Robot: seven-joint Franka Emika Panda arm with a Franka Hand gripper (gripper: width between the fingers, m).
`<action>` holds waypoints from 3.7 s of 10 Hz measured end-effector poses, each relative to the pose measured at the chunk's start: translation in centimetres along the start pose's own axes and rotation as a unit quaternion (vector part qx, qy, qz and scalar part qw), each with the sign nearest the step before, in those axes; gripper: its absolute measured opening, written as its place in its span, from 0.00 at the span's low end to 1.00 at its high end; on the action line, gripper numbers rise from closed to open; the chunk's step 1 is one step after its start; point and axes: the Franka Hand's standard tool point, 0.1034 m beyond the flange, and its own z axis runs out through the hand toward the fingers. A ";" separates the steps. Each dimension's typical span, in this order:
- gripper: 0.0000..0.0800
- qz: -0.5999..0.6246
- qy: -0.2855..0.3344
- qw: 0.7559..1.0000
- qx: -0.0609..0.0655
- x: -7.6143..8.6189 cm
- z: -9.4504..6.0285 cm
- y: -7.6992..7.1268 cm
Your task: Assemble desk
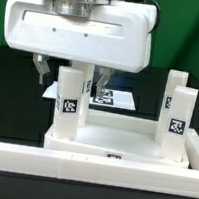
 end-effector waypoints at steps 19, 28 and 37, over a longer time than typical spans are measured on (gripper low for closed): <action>0.36 0.115 -0.002 0.993 -0.003 0.0 0.2 0.9; 0.36 0.448 -0.043 0.893 0.003 -0.4 0.2 1.0; 0.81 0.305 -0.039 0.952 -0.002 -0.5 0.1 0.3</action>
Offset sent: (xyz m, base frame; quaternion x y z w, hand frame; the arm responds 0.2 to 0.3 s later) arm 0.0027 0.0033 0.0014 0.0083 -0.0120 -0.1441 0.9894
